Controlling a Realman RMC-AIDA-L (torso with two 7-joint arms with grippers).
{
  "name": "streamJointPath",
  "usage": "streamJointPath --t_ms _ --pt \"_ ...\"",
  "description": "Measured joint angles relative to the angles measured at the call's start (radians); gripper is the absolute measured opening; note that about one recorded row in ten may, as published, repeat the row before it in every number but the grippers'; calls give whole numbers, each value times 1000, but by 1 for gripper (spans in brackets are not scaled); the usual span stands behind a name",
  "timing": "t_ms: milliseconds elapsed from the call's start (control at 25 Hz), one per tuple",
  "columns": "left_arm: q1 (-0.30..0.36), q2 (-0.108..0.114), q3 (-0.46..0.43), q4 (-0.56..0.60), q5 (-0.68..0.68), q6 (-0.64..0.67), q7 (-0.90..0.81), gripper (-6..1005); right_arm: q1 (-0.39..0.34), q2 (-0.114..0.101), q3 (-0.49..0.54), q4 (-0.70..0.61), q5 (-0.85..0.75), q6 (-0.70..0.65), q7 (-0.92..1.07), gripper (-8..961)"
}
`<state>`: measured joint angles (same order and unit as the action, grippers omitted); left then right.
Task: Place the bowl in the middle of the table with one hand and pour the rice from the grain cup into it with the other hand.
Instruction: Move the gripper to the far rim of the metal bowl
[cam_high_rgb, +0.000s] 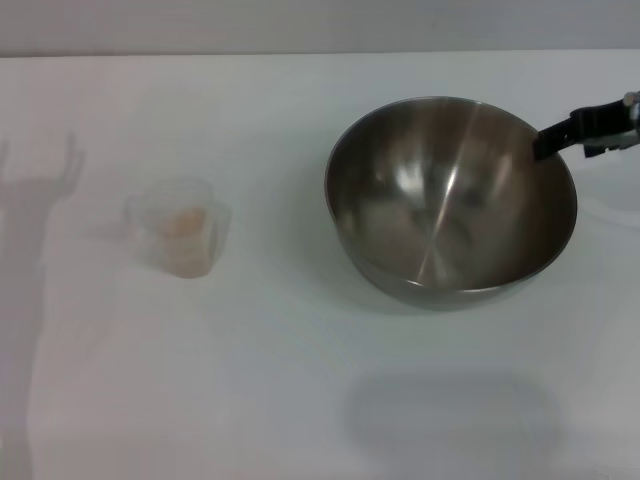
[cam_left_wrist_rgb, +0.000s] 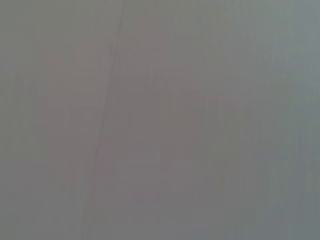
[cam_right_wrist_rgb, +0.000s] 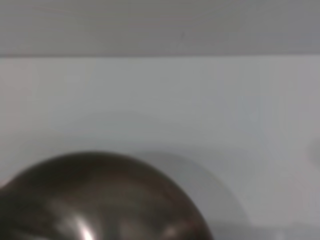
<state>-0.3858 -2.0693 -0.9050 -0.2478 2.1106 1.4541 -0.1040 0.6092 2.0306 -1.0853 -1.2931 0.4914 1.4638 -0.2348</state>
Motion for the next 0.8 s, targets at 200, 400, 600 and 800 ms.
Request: streamJointPath --t_ms 200,400,600,800 --pt "-1 0 0 -2 0 0 0 863 19 -2 5 67 0 -6 -34 676" --pt "1 -1 0 -5 0 0 0 863 32 -3 7 103 0 -13 -61 675" --pt "2 -2 0 -5 0 0 -2 863 37 7 29 118 7 -13 -103 620" --pt "2 -2 0 -4 2 0 -6 864 37 7 29 123 8 -14 -105 396"
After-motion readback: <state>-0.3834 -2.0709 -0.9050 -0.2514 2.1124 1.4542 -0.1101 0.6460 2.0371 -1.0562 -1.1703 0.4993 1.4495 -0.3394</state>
